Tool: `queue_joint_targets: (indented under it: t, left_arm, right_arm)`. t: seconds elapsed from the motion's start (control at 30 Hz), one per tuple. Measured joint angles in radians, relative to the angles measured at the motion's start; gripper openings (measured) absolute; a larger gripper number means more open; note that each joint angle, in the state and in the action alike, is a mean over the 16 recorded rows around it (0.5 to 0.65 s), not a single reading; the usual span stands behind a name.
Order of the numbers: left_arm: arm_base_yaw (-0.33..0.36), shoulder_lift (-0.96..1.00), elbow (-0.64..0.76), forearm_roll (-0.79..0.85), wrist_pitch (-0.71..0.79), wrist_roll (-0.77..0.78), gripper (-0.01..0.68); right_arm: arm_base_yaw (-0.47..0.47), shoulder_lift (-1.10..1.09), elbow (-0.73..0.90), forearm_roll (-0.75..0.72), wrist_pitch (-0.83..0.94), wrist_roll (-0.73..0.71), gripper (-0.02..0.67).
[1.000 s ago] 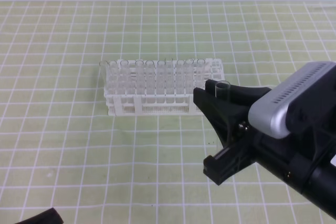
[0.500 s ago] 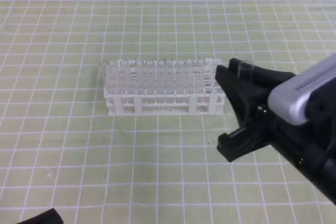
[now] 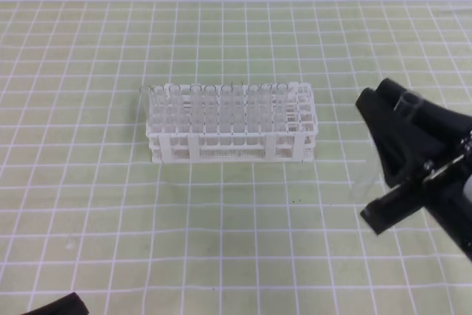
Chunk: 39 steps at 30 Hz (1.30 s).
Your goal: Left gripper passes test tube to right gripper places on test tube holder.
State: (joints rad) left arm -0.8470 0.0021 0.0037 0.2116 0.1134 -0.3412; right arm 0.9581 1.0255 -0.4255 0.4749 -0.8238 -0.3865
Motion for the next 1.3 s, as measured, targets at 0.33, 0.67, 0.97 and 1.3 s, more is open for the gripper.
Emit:
queue_joint_targets:
  t: [0.33, 0.67, 0.97, 1.3]
  left_arm:
    - [0.000, 0.000, -0.001, 0.000, 0.002, 0.000, 0.000]
    - [0.000, 0.003, 0.006, 0.002, -0.002, 0.000, 0.000]
    - [0.000, 0.004, 0.009, 0.003, 0.004, 0.000, 0.000]
    - [0.000, 0.002, 0.004, 0.002, 0.015, 0.000, 0.000]
  right_arm:
    - [-0.212, -0.001, -0.005, -0.139, 0.115, 0.123, 0.009]
    - [-0.296, 0.039, -0.109, -0.304, 0.204, 0.194, 0.009]
    - [-0.399, 0.145, -0.155, -0.547, 0.108, 0.424, 0.009]
    - [-0.447, 0.325, -0.251, -0.595, 0.013, 0.489, 0.009]
